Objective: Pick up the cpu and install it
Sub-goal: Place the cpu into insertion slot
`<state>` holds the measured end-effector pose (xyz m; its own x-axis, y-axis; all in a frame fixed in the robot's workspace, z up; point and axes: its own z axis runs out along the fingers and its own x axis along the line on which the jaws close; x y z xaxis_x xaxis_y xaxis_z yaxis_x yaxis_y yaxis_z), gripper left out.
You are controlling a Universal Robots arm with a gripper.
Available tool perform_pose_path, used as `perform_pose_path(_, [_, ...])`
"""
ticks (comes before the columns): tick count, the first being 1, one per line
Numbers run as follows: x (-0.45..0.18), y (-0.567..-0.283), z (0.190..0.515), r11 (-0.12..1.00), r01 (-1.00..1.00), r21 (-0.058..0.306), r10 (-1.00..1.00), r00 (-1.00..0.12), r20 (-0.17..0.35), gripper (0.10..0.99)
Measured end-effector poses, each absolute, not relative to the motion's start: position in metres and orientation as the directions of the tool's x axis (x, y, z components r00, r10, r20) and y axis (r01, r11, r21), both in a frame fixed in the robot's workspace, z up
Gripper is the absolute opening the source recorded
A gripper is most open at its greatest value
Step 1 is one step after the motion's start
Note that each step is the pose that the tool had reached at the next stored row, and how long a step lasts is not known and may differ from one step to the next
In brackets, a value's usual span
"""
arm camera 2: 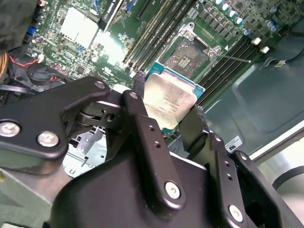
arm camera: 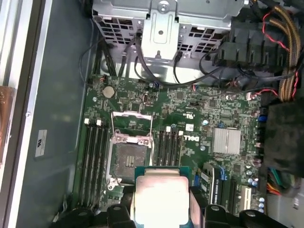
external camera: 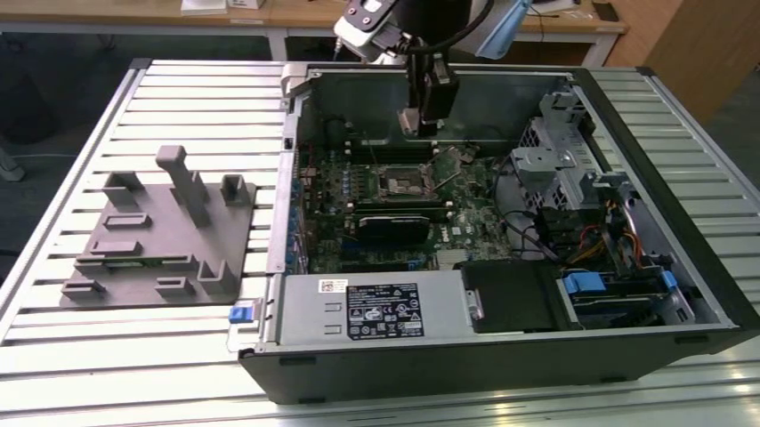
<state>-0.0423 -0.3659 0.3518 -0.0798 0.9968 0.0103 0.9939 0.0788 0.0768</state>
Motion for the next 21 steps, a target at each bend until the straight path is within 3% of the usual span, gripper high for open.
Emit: perform_pose_path(21, [-0.042, -0.349, 0.321, 0.033, 0.997, 0.077, 0.999, -0.033, 0.011, 0.541])
